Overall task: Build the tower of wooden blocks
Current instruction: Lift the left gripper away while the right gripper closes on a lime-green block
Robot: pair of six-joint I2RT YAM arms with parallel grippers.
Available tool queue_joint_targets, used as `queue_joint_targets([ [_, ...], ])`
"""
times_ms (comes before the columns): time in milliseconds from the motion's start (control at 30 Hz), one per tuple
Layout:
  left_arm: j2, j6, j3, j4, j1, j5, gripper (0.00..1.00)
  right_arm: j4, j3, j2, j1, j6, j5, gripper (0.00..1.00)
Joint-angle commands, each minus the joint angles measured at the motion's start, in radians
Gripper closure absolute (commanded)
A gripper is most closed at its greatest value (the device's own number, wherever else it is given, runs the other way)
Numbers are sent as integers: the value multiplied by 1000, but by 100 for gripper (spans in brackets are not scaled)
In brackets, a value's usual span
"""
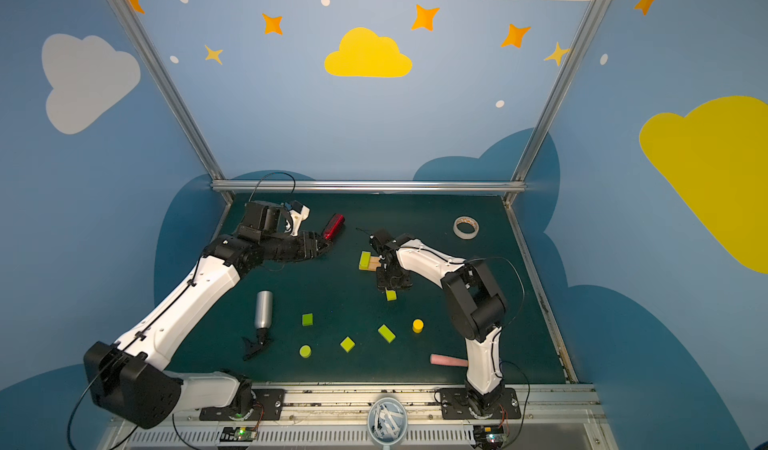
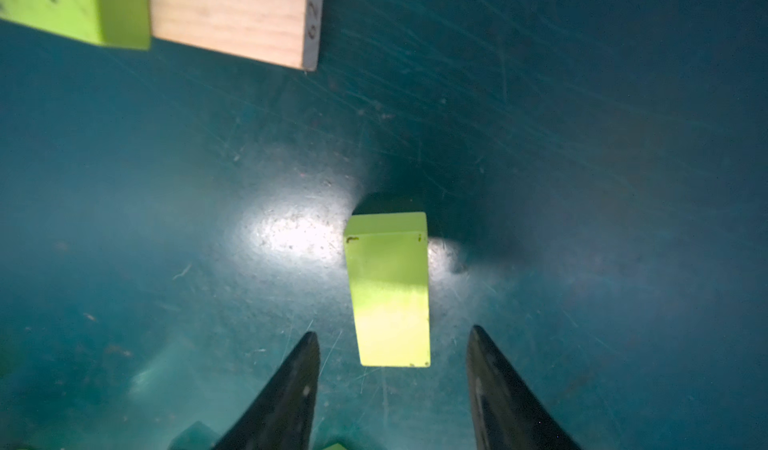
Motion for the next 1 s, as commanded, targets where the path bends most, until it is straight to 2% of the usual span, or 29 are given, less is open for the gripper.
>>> queue_joint_targets([
  [0, -29, -5, -17, 28, 2, -16, 41, -17, 8, 23, 7, 2, 15, 47],
  [400, -55, 0, -50, 6, 2, -39, 42, 5, 10, 55, 5, 1, 2, 59],
  [567, -58, 12, -52, -14, 2, -50, 42, 7, 15, 69, 2, -1, -5, 60],
  [967, -58, 16, -58, -31, 2, -61, 42, 4, 17, 70, -2, -2, -12, 76],
])
